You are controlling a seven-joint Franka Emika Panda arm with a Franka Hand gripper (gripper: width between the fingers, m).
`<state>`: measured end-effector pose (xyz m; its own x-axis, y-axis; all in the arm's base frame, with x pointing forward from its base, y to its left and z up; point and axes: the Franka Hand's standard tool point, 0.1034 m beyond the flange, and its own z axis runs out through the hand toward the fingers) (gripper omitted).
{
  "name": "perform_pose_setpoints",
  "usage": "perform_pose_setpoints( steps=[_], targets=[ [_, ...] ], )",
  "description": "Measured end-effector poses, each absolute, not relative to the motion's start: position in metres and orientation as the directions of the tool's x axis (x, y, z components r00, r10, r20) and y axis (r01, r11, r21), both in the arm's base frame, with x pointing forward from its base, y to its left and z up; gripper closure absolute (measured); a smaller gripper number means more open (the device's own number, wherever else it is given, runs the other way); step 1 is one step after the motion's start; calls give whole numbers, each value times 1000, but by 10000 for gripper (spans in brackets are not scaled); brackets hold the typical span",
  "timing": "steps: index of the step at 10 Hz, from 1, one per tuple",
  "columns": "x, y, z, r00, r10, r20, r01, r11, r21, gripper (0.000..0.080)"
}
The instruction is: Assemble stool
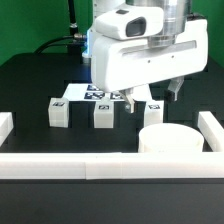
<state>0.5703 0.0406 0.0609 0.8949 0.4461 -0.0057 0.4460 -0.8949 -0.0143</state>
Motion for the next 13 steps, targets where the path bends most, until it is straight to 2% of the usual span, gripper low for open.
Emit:
perform_pose_setpoints(
  steps=[5, 8, 12, 13],
  targets=[
    [570, 45, 57, 995, 103, 9, 103, -993, -50, 151],
    [551, 45, 45, 978, -204, -39, -206, -977, -64, 151],
    [545, 47, 41, 983, -173, -62, -177, -982, -61, 151],
    [535, 47, 38, 974, -152, -166, -162, -985, -51, 151]
  ],
)
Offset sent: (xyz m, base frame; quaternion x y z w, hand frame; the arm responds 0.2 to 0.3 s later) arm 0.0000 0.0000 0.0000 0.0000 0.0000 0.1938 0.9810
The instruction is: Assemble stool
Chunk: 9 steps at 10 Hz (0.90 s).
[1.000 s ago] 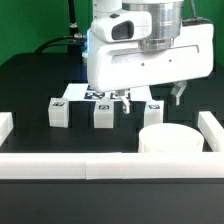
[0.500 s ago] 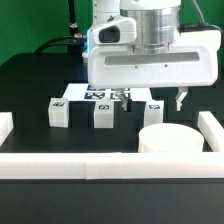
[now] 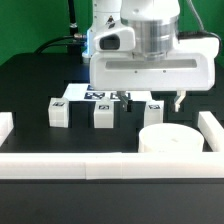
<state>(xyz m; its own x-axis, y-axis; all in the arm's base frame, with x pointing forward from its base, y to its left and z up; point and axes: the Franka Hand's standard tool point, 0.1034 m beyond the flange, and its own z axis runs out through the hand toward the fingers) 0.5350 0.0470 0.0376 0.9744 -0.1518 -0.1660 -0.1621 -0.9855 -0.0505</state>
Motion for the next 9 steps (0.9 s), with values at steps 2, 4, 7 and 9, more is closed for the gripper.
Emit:
perform_pose_setpoints(
  steps=[2, 4, 7, 9],
  targets=[
    [544, 51, 38, 957, -122, -262, -140, -989, -51, 151],
    [537, 51, 37, 902, -94, -421, -127, -991, -51, 151],
    [530, 52, 33, 803, -72, -591, -120, -992, -42, 151],
    [523, 52, 30, 728, -56, -683, -114, -993, -40, 151]
  ],
)
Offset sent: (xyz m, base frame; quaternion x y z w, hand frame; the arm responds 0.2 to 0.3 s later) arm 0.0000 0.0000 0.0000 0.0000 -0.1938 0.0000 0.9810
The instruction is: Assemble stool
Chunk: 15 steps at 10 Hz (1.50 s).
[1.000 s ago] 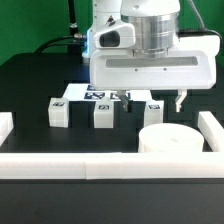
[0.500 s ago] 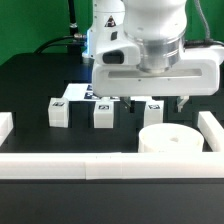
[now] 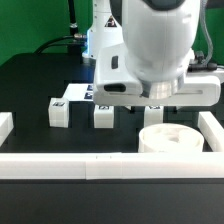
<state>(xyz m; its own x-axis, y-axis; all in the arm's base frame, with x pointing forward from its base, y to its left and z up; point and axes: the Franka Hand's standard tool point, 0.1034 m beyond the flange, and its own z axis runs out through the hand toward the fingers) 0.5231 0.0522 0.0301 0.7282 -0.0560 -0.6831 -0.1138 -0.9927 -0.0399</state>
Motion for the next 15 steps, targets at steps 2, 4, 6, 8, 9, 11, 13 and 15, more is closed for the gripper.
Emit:
perform_pose_setpoints(
  steps=[2, 4, 6, 8, 9, 11, 13, 15],
  targets=[
    [522, 53, 23, 644, -40, -764, -107, -994, -38, 151],
    [509, 53, 19, 512, -20, -859, -96, -995, -34, 151],
    [513, 54, 12, 497, -15, -867, -93, -995, -36, 151],
    [515, 55, 11, 511, -15, -860, -92, -995, -37, 163],
    [515, 55, 10, 511, -15, -859, -91, -995, -37, 332],
    [516, 55, 10, 513, -14, -858, -91, -995, -38, 475],
    [516, 55, 11, 516, -5, -857, -86, -995, -45, 475],
    [525, 59, 34, 537, 2, -843, -78, -996, -52, 475]
  ],
)
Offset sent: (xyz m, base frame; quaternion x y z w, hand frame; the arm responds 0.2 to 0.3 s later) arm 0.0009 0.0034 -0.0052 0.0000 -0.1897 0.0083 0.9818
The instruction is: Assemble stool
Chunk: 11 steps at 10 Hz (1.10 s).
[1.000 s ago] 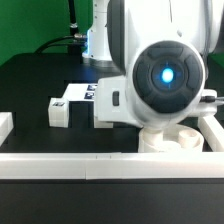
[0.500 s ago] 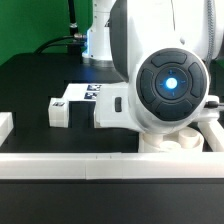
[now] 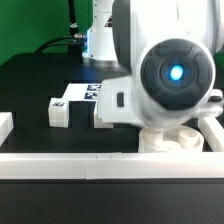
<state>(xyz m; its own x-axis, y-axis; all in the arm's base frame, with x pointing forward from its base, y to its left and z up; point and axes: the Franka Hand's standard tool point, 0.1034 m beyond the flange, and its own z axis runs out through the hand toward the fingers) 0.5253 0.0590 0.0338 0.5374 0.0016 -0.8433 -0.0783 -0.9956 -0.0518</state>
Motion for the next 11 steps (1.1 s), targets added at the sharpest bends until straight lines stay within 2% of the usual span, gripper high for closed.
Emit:
perform_pose_setpoints(
  steps=[2, 3, 4, 7, 8, 9, 11],
  targets=[
    [533, 59, 68, 546, 5, -838, -78, -995, -57, 475],
    [538, 59, 77, 559, 8, -829, -76, -995, -60, 475],
    [538, 59, 69, 569, 6, -823, -77, -995, -61, 475],
    [557, 61, 64, 668, 3, -744, -76, -994, -73, 474],
    [572, 62, 67, 765, 8, -645, -65, -994, -90, 474],
    [567, 62, 80, 788, 0, -616, -68, -994, -87, 474],
    [574, 63, 96, 844, -21, -536, -78, -993, -84, 474]
  ],
)
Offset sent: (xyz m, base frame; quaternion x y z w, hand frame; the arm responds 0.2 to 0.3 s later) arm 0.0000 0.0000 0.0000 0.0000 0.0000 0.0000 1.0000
